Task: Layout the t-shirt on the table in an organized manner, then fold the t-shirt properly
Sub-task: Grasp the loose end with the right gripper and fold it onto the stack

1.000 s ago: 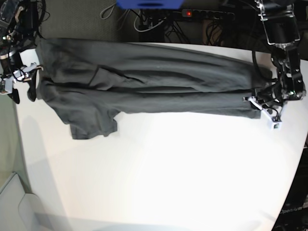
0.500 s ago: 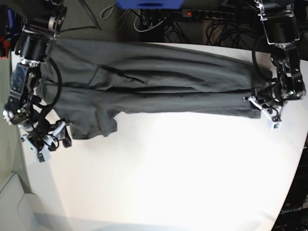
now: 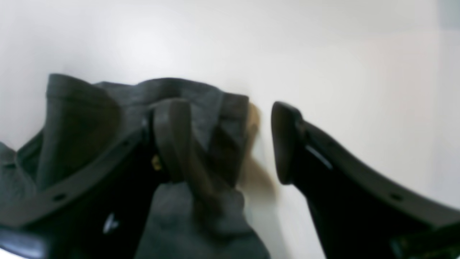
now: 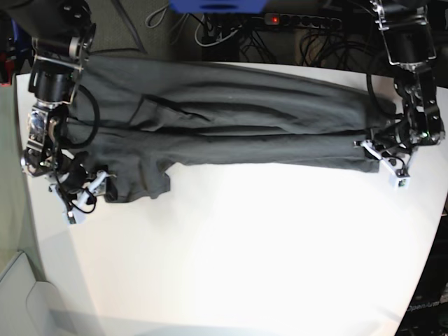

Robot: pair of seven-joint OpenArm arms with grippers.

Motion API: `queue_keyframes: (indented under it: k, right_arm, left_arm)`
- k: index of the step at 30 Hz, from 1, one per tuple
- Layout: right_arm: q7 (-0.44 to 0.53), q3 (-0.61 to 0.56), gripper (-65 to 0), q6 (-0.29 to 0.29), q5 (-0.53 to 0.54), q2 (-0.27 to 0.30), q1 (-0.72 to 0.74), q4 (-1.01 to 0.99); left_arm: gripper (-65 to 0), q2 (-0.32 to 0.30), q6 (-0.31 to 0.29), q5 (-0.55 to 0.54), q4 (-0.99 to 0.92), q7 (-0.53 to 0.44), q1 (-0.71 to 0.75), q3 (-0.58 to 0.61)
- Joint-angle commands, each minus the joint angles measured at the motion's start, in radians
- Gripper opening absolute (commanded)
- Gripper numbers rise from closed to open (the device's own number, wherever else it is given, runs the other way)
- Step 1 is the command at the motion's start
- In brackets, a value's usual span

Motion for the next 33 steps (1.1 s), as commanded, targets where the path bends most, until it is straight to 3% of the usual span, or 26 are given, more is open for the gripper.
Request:
queue_keyframes:
  k: [1, 8, 10, 14, 15, 20, 24, 29, 33]
  right_arm:
    - [0.033, 0.002, -28.9, 0.003, 0.014, 0.014, 0.025, 0.003]
    - [0.092, 0.002, -31.3, 0.003, 0.016, 0.014, 0.047, -0.115]
    - [0.097, 0.002, -38.1, 0.003, 0.016, 0.013, 0.047, -0.115]
    - [0.102, 0.002, -62.7, 0.003, 0.016, -0.013, 0.048, -0.114]
    - [0.100, 0.002, -65.0, 0.003, 0.016, -0.015, 0.055, -0.114]
    - [0.094, 0.004, -65.0, 0.003, 0.021, -0.015, 0.062, -0.103]
    - [0.085, 0.008, -65.0, 0.003, 0.022, -0.015, 0.045, 0.013]
    - [-0.053, 0.010, -65.0, 0.003, 0.024, -0.015, -0.021, 0.259]
    - [-0.139, 0.011, -65.0, 0.003, 0.070, -0.044, -0.157, 0.544]
  left_arm:
    - [-61.0, -0.005, 0.002, 0.014, -0.001, 0.033, -0.001, 0.001]
    - [-61.0, -0.005, 0.002, 0.014, -0.002, 0.033, -0.001, 0.000]
    - [-61.0, -0.005, 0.002, 0.014, -0.002, 0.033, 0.001, 0.000]
    - [-61.0, -0.005, 0.002, 0.012, -0.002, 0.033, 0.011, 0.000]
    - [-61.0, -0.005, 0.002, 0.012, -0.002, 0.033, 0.013, 0.000]
    - [-61.0, -0.005, 0.002, 0.011, -0.002, 0.033, 0.016, 0.000]
    - [-61.0, -0.005, 0.002, 0.011, -0.002, 0.033, 0.033, -0.002]
    - [-61.0, -0.005, 0.002, 0.011, -0.002, 0.033, 0.037, -0.002]
    - [-61.0, -0.008, 0.002, 0.012, -0.002, 0.033, 0.048, -0.002]
